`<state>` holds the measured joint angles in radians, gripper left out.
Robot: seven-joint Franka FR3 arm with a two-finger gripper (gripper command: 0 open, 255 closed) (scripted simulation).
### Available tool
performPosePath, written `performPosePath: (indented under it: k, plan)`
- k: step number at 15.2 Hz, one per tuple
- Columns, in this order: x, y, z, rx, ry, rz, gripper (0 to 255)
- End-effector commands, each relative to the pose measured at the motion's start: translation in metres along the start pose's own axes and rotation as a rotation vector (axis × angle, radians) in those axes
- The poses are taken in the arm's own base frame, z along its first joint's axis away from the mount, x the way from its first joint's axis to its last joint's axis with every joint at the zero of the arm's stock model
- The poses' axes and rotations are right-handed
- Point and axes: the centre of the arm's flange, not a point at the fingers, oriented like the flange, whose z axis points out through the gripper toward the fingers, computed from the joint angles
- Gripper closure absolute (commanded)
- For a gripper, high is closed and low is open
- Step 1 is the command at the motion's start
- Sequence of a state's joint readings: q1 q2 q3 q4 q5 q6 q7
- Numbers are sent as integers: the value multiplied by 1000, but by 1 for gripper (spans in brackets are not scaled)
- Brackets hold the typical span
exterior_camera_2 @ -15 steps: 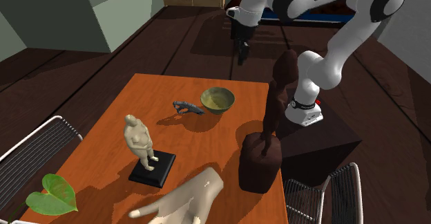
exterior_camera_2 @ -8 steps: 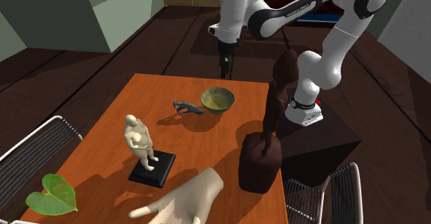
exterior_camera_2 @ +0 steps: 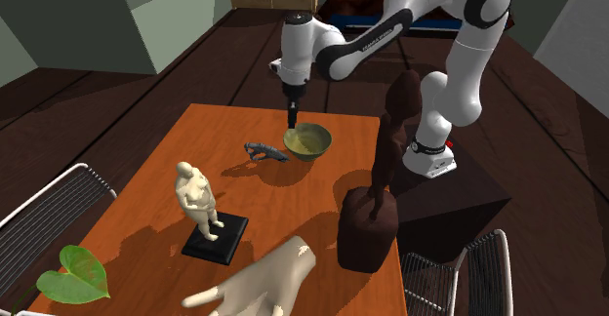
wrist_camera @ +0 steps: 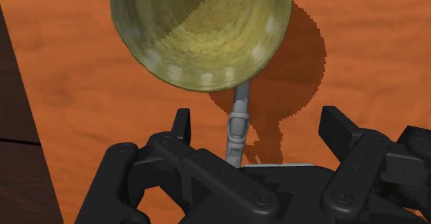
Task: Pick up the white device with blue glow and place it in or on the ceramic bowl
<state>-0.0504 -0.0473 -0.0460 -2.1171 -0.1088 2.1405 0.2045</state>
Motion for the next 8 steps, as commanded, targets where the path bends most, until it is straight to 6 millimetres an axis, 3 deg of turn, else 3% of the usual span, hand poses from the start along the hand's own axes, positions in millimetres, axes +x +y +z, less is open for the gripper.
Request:
performPosePath:
  k: [1,8]
  plan:
    - [19,-3,22,-2,-9,14,0]
    - [80,-7,96,-10,-40,61,0]
